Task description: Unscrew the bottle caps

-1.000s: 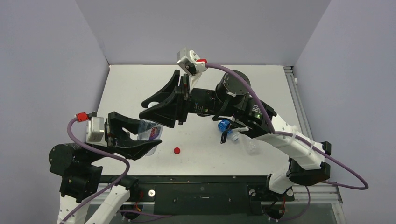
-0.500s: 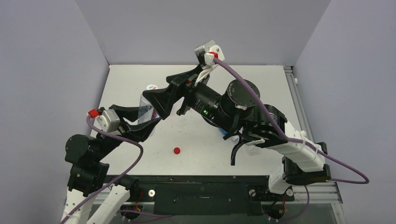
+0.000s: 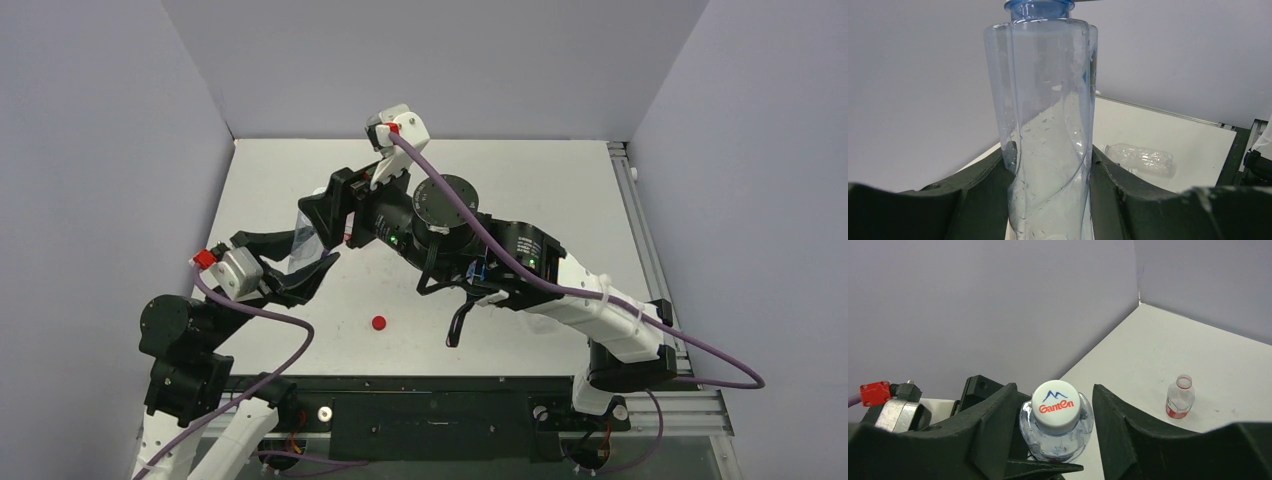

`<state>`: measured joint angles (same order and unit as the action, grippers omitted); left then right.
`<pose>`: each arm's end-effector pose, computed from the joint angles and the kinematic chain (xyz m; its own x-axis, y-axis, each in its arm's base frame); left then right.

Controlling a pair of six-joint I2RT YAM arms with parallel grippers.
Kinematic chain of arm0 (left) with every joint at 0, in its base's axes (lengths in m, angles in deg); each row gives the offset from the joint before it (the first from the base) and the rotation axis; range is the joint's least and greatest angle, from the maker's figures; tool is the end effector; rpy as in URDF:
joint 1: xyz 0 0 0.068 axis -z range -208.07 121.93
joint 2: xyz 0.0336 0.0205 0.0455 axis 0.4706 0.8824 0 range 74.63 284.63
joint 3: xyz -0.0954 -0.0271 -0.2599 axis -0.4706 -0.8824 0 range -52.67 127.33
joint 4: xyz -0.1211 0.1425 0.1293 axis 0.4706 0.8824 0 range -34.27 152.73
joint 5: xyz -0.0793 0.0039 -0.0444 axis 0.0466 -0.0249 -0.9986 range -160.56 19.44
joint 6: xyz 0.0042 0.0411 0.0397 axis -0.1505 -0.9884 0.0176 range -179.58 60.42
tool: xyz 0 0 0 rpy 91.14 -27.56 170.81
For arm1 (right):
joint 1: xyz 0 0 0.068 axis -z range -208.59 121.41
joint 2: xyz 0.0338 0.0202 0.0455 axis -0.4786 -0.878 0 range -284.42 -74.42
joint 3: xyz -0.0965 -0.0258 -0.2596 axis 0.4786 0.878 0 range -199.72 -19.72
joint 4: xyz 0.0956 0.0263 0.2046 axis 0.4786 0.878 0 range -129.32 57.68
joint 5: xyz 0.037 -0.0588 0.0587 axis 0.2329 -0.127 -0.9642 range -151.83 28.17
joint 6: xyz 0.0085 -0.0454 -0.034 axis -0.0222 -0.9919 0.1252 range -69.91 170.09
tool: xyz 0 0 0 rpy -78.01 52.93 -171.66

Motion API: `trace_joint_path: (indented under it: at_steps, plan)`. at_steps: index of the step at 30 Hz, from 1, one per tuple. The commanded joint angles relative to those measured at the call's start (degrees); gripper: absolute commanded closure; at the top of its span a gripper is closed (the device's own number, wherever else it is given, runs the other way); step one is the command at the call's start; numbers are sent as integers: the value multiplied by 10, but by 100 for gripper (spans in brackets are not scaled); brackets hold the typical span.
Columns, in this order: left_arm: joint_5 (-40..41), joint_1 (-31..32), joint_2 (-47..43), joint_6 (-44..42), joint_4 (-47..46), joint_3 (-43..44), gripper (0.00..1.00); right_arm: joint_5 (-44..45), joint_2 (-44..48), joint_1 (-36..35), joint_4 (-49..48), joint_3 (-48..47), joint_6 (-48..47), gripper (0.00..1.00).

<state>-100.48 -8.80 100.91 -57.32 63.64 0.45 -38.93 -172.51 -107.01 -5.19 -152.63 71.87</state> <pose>0.0314 -0.0324 0.4159 0.2772 -0.1331 -0.9515 0.7429 0.6577 0.1244 0.0770 0.2966 0.5498 -0.3035 0.2210 -0.9268 -0.7664 0.5213 0.3753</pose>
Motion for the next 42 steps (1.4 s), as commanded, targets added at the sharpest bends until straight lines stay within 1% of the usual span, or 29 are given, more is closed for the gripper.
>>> trace_joint_path:
  at_steps: [1, 4, 5, 7, 10, 11, 13, 17, 19, 21, 22, 23, 24, 25, 26, 27, 29, 30, 31, 32, 33, 34, 35, 36, 39, 42]
  plan:
    - [-9, -3, 1, -20, -11, -5, 68, -34, 9, 6, -33, 1, 19, 50]
    - [-15, -3, 3, -20, -13, -6, 68, -48, 6, 11, -36, 2, 27, 57]
    - [-15, -3, 3, -20, -13, -6, 68, -55, 5, 14, -37, 3, 31, 60]
    - [-16, -3, 4, -20, -12, -5, 68, -69, 3, 20, -37, 5, 39, 63]
    - [-16, -3, 7, -20, -12, -3, 68, -89, -1, 31, -34, 10, 52, 61]
    - [-16, -3, 7, -19, -12, -2, 68, -94, -2, 33, -32, 11, 53, 58]
    - [-16, -3, 8, -20, -14, -2, 68, -95, 0, 35, -32, 16, 56, 54]
    - [-17, -3, 10, -20, -15, -2, 68, -96, 6, 36, -40, 27, 56, 54]
    - [-18, -3, 10, -20, -15, -2, 68, -94, 7, 36, -42, 28, 54, 60]
    - [-19, -3, 10, -20, -14, 0, 68, -90, 10, 36, -42, 29, 53, 68]
    - [-20, -3, 10, -18, -14, 1, 68, -89, 12, 37, -42, 31, 51, 76]
    - [-20, -3, 10, -16, -13, 2, 68, -88, 15, 36, -43, 35, 50, 80]
    - [-22, -3, 11, -10, -13, 5, 68, -87, 17, 38, -44, 37, 45, 87]
    - [-27, -3, 12, -8, -14, 6, 68, -88, 23, 37, -47, 42, 43, 90]
    - [-35, -3, 12, 1, -14, 9, 68, -97, 28, 39, -50, 48, 34, 96]
    - [-40, -3, 12, 6, -15, 9, 68, -106, 41, 40, -61, 61, 30, 99]
    - [-60, -3, 13, 49, -20, 14, 68, -178, 67, 54, -94, 97, 11, 100]
    - [-79, -3, 15, 62, -23, 18, 68, -248, 88, 58, -109, 110, 8, 100]
    - [-89, -3, 18, 91, -25, 21, 68, -286, 98, 65, -142, 142, 4, 100]
    - [-113, -3, 20, 108, -28, 27, 68, -357, 119, 68, -158, 157, 3, 100]
    - [-127, -3, 25, 139, -30, 30, 69, -392, 129, 74, -192, 187, 5, 100]
    - [-150, -3, 27, 155, -31, 36, 70, -452, 144, 77, -221, 210, 8, 100]
    - [-162, -3, 32, 186, -31, 40, 70, -479, 150, 82, -233, 218, 17, 100]
    - [-183, -3, 35, 200, -30, 45, 71, -529, 156, 85, -250, 229, 21, 100]
    - [-211, -3, 43, 251, -29, 55, 72, -609, 157, 91, -267, 237, 42, 100]
    - [-238, -3, 48, 268, -30, 62, 72, -641, 150, 92, -271, 237, 48, 100]
